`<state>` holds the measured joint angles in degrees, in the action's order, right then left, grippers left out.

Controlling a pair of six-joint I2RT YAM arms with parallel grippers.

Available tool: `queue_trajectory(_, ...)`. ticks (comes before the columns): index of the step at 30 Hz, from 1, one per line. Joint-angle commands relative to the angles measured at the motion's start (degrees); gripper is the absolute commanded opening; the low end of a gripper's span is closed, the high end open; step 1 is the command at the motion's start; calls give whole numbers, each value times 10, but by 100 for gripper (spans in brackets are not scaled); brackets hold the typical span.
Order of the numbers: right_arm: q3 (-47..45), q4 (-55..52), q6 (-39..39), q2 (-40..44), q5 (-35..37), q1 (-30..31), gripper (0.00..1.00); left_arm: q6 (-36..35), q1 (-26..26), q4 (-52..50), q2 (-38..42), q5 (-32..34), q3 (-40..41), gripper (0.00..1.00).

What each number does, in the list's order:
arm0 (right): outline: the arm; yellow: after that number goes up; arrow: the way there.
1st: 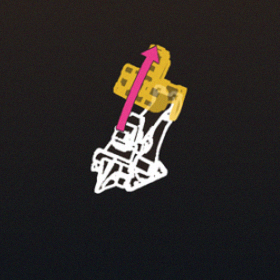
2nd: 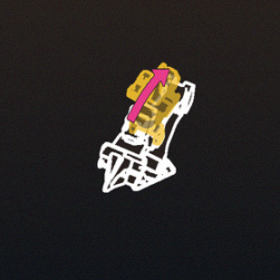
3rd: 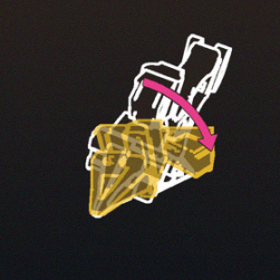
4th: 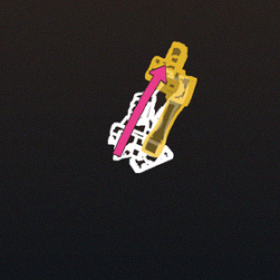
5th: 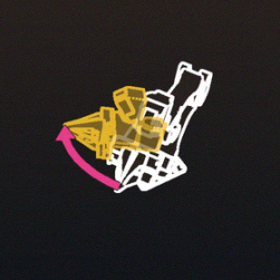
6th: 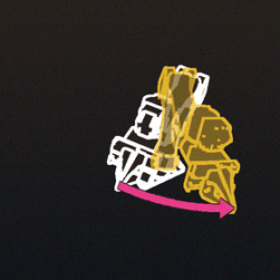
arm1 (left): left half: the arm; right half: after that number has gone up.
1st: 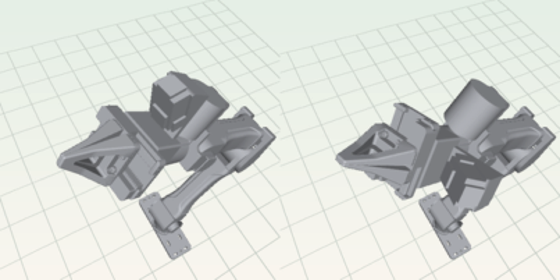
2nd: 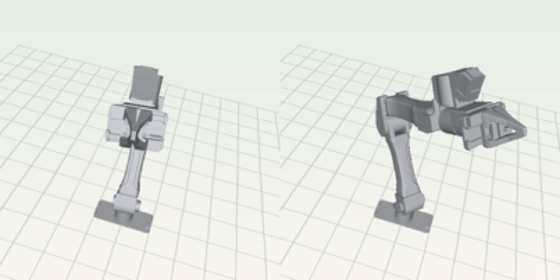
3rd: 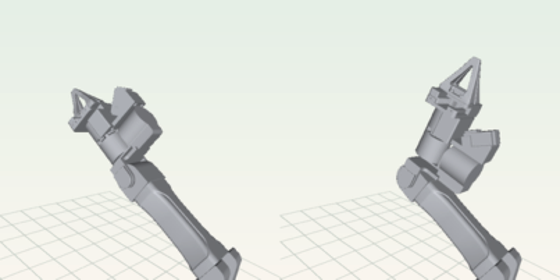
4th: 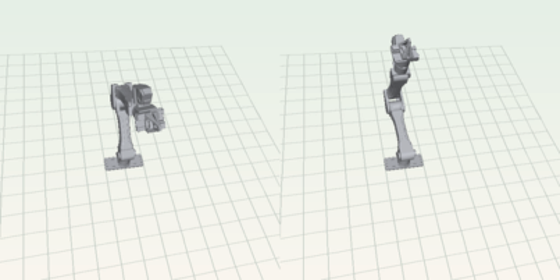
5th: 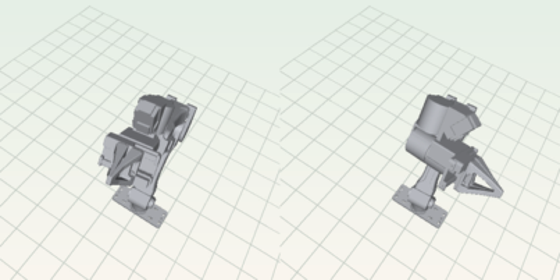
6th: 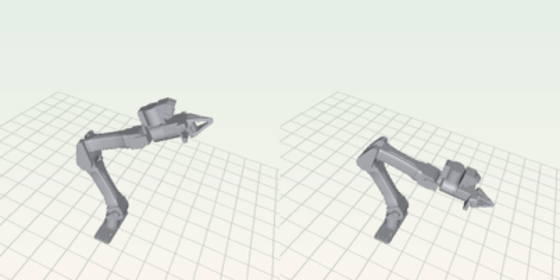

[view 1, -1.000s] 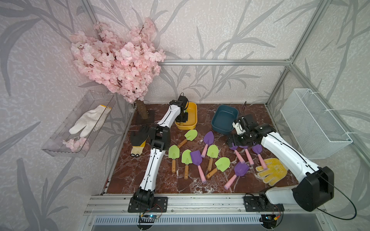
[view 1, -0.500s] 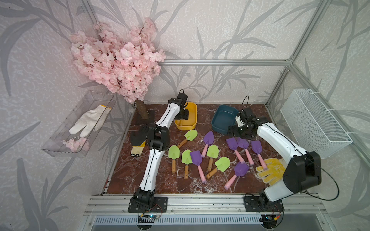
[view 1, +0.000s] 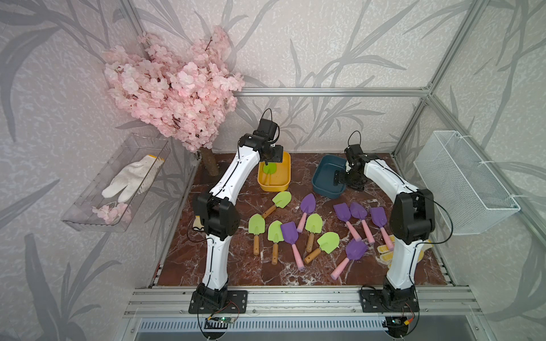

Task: Sort the small shovels by color and place them into the storage box
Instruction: Place the shovel in the storage box, then adjust the storage box at the center of the board.

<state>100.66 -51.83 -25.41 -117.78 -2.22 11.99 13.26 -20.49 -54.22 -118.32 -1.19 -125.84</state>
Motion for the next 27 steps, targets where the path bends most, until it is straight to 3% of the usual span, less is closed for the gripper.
queue_trajectory(1, 44, -66, 3, -37, 31, -6, 89, 7, 1, 29, 76, 23, 68, 65)
queue_trajectory(7, 51, -44, -9, -74, 17, -28, 74, 8, 1, 63, 199, 47, 200, 64)
queue_trajectory(11, 97, -59, 42, -113, 22, -29, 62, 16, 2, 60, 255, 58, 254, 65)
queue_trajectory(17, 139, -76, 106, -131, 41, -30, 50, 16, 2, 42, 303, 66, 290, 64)
queue_trajectory(27, 181, -91, 138, -157, 38, -38, 22, 36, 0, 38, 339, 67, 332, 64)
